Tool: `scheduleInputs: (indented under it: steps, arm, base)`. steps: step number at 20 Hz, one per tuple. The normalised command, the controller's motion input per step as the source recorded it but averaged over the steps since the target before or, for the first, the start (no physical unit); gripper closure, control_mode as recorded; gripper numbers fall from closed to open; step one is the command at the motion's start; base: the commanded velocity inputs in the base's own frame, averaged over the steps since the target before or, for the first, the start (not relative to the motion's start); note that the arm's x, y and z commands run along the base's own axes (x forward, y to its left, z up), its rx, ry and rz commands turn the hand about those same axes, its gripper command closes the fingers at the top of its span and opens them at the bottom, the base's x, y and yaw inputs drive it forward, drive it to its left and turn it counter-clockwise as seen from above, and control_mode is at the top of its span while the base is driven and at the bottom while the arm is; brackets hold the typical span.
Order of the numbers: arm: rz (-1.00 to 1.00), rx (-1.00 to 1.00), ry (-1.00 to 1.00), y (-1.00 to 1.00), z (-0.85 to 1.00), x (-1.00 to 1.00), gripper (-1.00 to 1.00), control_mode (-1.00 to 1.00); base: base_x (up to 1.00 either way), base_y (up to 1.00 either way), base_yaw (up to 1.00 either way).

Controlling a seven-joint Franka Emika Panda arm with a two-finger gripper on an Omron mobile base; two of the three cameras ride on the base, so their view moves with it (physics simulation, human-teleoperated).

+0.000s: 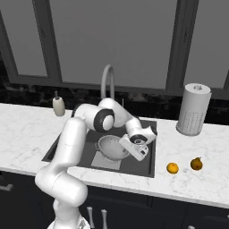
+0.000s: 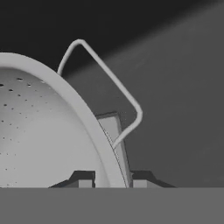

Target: Put the colander in the sink, put the pear, tangerine in the colander, and turn on the sink faucet and pour water over the colander.

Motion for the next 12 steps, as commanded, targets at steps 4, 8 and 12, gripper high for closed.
scheduleInputs:
  steps: [4,8,12]
  arm:
    - [0.00,0.00,0.00,0.01,-0.40,0.27,1.00,-1.00]
    - [0.00,0.00,0.00,0.00,-0.35,0.12,1.00,-1.00]
    - [0.00,0.00,0.00,0.00,-0.03,-0.18,1.00,-1.00]
  base:
    - [0.00,0.00,0.00]
    - [0.00,0.00,0.00]
    - [0.00,0.00,0.00]
